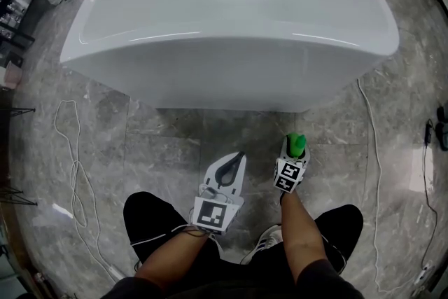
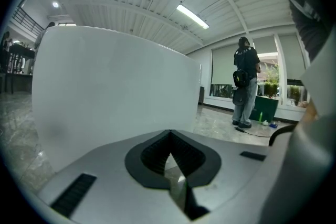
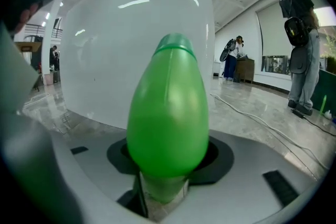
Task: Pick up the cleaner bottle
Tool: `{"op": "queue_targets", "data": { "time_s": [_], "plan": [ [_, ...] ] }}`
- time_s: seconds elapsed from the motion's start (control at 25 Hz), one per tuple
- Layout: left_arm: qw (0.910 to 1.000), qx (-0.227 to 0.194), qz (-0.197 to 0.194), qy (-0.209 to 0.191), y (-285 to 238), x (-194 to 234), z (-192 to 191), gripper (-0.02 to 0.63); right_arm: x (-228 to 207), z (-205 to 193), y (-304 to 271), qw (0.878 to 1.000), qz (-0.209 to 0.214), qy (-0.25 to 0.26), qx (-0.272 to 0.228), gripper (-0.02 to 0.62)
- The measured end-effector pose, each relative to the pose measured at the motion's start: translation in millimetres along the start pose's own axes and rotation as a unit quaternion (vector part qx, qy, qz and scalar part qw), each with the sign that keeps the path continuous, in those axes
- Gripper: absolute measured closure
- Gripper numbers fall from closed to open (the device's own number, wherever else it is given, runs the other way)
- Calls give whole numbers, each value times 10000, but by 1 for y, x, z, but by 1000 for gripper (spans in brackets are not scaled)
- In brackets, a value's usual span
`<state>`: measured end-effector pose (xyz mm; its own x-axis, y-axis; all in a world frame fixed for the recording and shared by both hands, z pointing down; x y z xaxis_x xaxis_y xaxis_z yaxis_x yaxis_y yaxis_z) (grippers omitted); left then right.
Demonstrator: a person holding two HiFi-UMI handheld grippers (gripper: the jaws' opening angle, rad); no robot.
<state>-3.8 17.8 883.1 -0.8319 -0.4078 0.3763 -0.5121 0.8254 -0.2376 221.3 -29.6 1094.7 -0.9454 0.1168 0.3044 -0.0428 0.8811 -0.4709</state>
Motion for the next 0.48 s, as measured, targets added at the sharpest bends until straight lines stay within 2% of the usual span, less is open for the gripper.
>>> {"op": "queue_targets", "data": {
  "time_s": [0.04, 0.28, 0.48],
  "plan": [
    [10000, 15, 7, -1, 0, 0, -1, 600, 0, 0, 1, 10000, 6, 2, 4, 387],
    [9997, -141, 166, -130, -10, 4, 0, 600, -6, 4, -1, 9996, 207, 95, 169, 396],
    [9986, -108, 327, 399, -14, 10, 8, 600, -11, 26, 8, 9989, 364, 278, 59, 397]
  ]
}}
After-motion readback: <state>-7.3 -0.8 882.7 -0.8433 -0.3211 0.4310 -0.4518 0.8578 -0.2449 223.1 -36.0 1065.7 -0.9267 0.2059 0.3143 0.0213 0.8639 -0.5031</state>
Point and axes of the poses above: the fingertips, and each gripper's own axes: y backward along the fingers, x to its left, z out of its top, the point moved 9 cm from there along y, backward along the fingers, and after that the axes turned 15 degrees about y, right-handed, at the moved point
